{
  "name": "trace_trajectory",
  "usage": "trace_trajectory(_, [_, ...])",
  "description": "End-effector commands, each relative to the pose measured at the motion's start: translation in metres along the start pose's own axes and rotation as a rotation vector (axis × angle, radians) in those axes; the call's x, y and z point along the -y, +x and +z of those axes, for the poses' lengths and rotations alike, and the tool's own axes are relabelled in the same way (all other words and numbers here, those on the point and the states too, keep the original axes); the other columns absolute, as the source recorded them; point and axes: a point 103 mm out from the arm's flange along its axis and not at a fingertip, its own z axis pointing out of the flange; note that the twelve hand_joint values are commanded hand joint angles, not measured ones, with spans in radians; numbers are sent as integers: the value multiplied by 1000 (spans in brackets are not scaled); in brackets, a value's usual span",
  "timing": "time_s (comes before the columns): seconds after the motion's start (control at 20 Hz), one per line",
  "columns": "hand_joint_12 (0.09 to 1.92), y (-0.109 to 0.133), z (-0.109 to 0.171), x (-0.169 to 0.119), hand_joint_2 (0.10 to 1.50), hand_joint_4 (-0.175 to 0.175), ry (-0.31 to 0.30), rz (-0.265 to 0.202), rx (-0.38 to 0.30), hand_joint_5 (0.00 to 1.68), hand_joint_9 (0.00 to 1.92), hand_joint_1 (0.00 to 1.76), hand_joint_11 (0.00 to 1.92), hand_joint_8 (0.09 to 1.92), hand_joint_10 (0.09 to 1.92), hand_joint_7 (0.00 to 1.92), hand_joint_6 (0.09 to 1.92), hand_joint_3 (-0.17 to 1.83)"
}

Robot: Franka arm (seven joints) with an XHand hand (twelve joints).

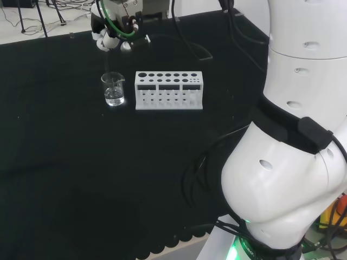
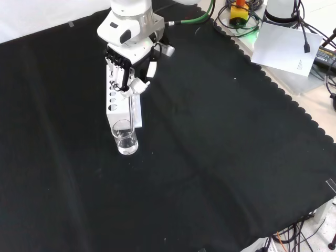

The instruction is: Stir in the beaker to the left of the white test tube rack with the glass rod.

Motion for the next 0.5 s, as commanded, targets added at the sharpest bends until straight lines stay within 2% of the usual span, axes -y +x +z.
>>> trace_trajectory(0.05, [937, -1, -5, -13, 689, -175, -11, -4, 3, 1155, 1689, 1316, 1694, 1042, 935, 1229, 608, 682])
trace_trajectory(0.5, [938, -9, -16, 1, 690, -175, -22, 7, 13, 1156, 1690, 1315, 1694, 1042, 934, 1229, 607, 680])
